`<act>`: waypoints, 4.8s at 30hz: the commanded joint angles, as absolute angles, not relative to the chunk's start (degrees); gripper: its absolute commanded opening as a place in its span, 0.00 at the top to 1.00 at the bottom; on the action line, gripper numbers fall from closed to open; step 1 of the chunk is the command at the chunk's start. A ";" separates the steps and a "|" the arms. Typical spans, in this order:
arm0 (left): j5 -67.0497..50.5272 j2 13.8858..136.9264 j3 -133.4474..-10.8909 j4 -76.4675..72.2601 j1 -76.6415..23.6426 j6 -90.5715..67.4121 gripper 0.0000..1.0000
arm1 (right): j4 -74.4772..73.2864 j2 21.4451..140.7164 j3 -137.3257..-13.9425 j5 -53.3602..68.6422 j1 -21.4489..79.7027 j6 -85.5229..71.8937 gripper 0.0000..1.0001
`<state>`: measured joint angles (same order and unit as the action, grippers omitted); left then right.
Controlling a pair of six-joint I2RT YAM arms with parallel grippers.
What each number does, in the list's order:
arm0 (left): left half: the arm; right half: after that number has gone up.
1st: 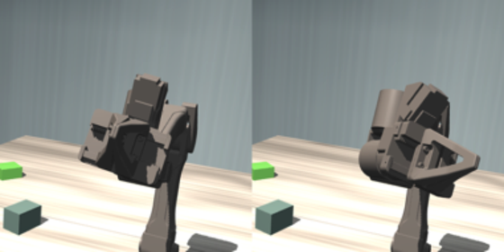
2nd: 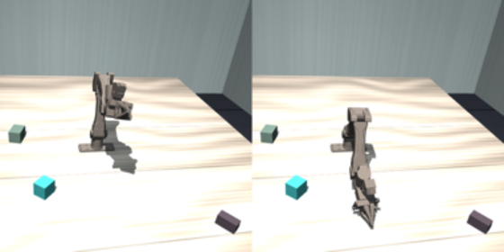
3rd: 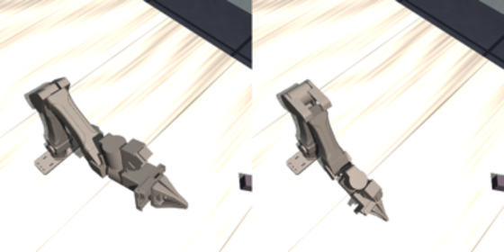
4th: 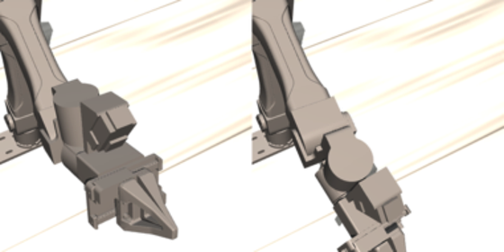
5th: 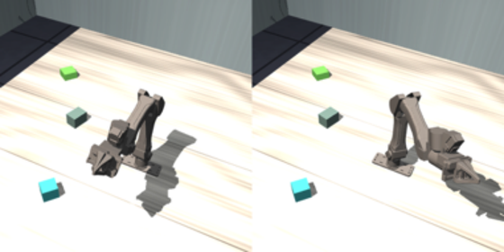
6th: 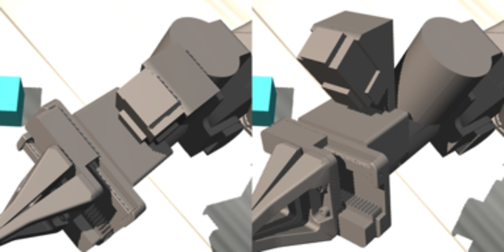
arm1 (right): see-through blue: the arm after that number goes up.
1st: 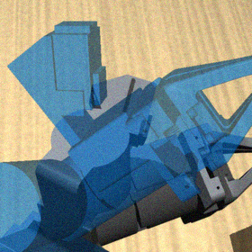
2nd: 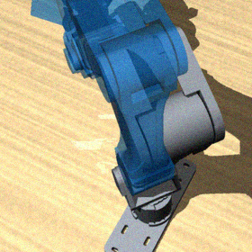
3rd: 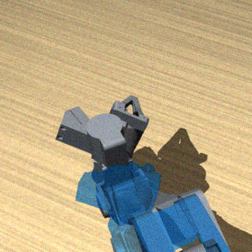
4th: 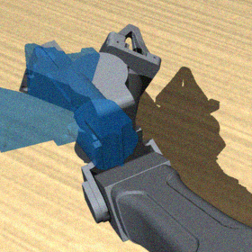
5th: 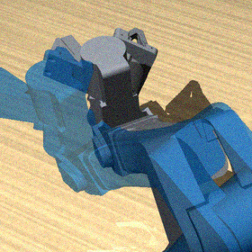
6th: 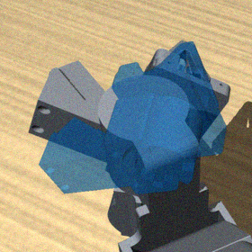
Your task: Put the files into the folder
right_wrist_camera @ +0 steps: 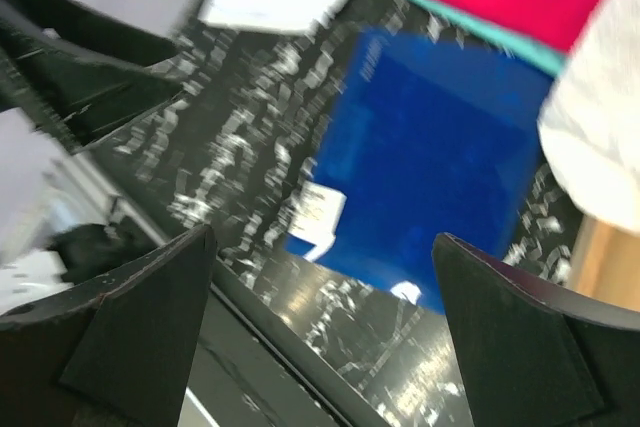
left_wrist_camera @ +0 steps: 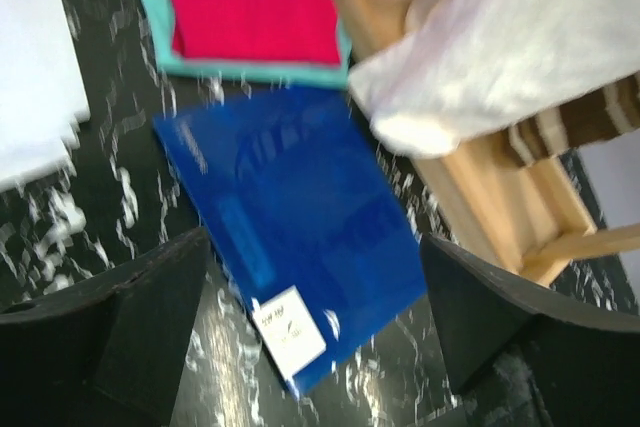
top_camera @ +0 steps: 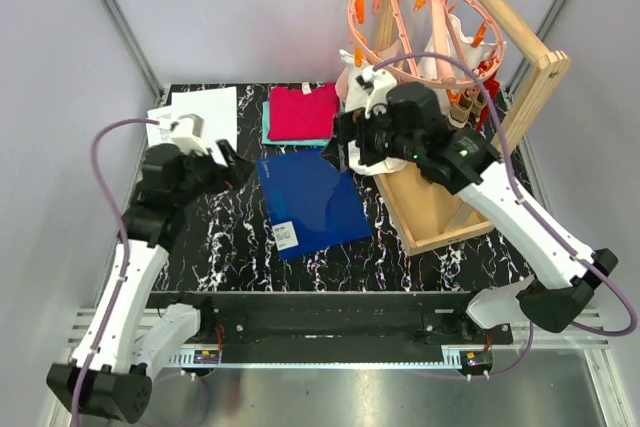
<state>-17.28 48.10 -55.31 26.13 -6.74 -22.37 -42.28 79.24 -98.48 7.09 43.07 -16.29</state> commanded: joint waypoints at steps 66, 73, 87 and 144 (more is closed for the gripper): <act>52.48 99.15 -56.87 27.25 -74.62 -22.50 1.00 | -15.68 67.50 -41.23 7.98 27.96 -47.28 0.00; 50.37 95.54 -55.37 28.11 -74.62 -24.59 1.00 | -11.51 74.26 -41.31 14.85 27.25 -46.06 0.00; 12.67 55.66 -37.18 16.61 -45.47 -35.68 0.40 | 8.04 77.07 -34.02 10.12 41.47 -62.64 0.08; -4.66 60.47 -15.82 -3.44 -23.29 -53.88 0.57 | 9.86 72.51 -25.55 -16.79 46.23 -65.50 0.29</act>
<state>-5.80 61.69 -15.90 -4.99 -23.00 -54.04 17.47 73.45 -20.14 -10.68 46.94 -75.75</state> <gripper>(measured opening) 0.371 0.689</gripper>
